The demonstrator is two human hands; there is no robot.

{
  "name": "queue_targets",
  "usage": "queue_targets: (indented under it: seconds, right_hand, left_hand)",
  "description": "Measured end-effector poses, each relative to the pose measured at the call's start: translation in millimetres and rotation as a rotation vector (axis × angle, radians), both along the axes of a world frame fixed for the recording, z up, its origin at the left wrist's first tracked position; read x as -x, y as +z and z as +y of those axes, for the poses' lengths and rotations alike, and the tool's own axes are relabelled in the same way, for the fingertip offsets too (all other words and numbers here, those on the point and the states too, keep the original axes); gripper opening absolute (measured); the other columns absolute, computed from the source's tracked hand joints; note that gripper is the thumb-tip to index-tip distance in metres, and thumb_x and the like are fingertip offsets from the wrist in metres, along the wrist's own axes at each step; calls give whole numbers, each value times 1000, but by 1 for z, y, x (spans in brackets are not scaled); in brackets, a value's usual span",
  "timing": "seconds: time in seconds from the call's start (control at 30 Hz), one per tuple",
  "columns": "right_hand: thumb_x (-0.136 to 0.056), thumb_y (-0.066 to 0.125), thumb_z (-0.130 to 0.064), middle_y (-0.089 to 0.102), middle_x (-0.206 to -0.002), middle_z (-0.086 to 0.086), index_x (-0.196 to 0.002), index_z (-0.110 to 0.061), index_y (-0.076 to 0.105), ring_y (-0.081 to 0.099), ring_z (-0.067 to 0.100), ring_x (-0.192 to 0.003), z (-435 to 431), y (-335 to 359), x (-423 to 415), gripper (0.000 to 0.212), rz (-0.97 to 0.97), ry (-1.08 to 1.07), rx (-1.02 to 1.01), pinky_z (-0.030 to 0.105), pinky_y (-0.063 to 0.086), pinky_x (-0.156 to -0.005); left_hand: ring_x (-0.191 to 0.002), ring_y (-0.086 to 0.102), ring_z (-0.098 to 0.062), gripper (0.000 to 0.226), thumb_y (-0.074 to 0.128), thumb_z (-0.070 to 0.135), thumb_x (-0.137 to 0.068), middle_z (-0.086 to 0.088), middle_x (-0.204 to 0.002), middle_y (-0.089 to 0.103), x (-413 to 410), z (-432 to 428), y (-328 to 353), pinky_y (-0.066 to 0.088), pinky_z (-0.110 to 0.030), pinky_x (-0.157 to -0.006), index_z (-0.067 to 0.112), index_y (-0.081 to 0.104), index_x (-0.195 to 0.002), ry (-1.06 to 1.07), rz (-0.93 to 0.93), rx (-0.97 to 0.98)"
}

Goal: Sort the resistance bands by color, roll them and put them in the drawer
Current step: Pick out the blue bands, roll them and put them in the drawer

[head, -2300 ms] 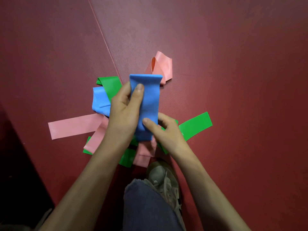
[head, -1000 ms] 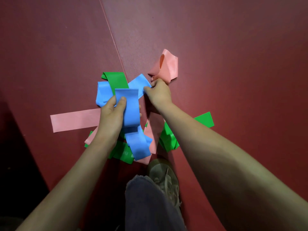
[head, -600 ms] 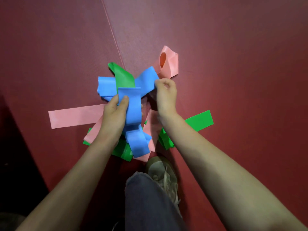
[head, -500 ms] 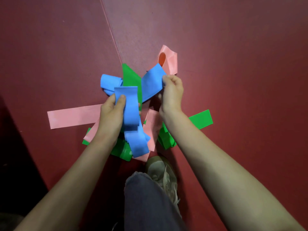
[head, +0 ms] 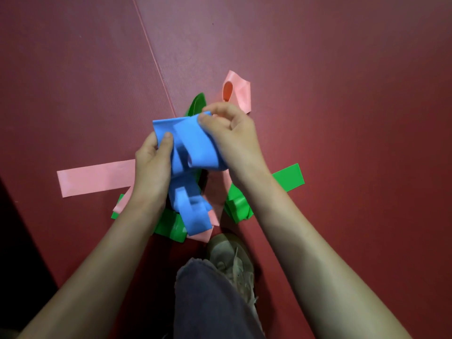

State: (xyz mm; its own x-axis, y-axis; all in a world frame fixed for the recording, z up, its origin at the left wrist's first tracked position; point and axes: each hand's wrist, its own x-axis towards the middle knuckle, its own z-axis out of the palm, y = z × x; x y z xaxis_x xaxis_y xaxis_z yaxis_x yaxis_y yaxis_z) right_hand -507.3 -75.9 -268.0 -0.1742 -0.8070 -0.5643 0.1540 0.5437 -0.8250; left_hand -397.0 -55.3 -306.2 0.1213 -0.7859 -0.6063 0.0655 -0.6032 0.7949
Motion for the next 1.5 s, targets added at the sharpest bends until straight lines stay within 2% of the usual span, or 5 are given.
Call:
queue_targets:
  seconds: [0.33,0.7,0.93,1.27,1.5]
  right_hand:
    - [-76,53,-21,57,-75,31,-80,-32,49,51,22,-69,18,-24,-21,13,183,-129,90,38,45,-69]
    - [-88,50,1,59,-62,1,-88,-29,49,55,1,-53,23,-25,-28,30,-72,-33,128,15,45,-55]
    - [-86,53,-4,41,-52,-14,-90,-22,47,43,-3,-50,31,-26,-40,20,202,-35,91,9,34,-53]
    - [-84,57,-14,42,-63,-6,-95,-32,44,46,18,-69,39,-1,-58,25,348,28,69,37,43,-71]
    - [-84,50,4,43,-53,-5,-120,-8,43,42,-4,-39,30,83,-53,38,68,160,-63,6,32,-44]
  left_hand:
    - [-86,62,-13,29,40,6,-93,-8,-102,65,17,5,8,50,-23,-79,9,57,-115,-76,129,-37]
    - [-92,61,-20,33,41,23,-94,-12,-110,63,7,12,-1,48,-29,-79,5,58,-115,81,238,-158]
    - [-91,62,-19,36,53,28,-79,-7,-102,66,5,20,-7,49,-30,-82,9,61,-109,115,299,-160]
    - [-75,67,-9,33,32,29,-96,4,-74,72,-2,36,20,52,-27,-78,16,61,-89,220,320,-93]
    - [-66,62,1,21,39,18,-95,6,-79,66,-25,35,92,50,-16,-65,16,59,-94,125,125,82]
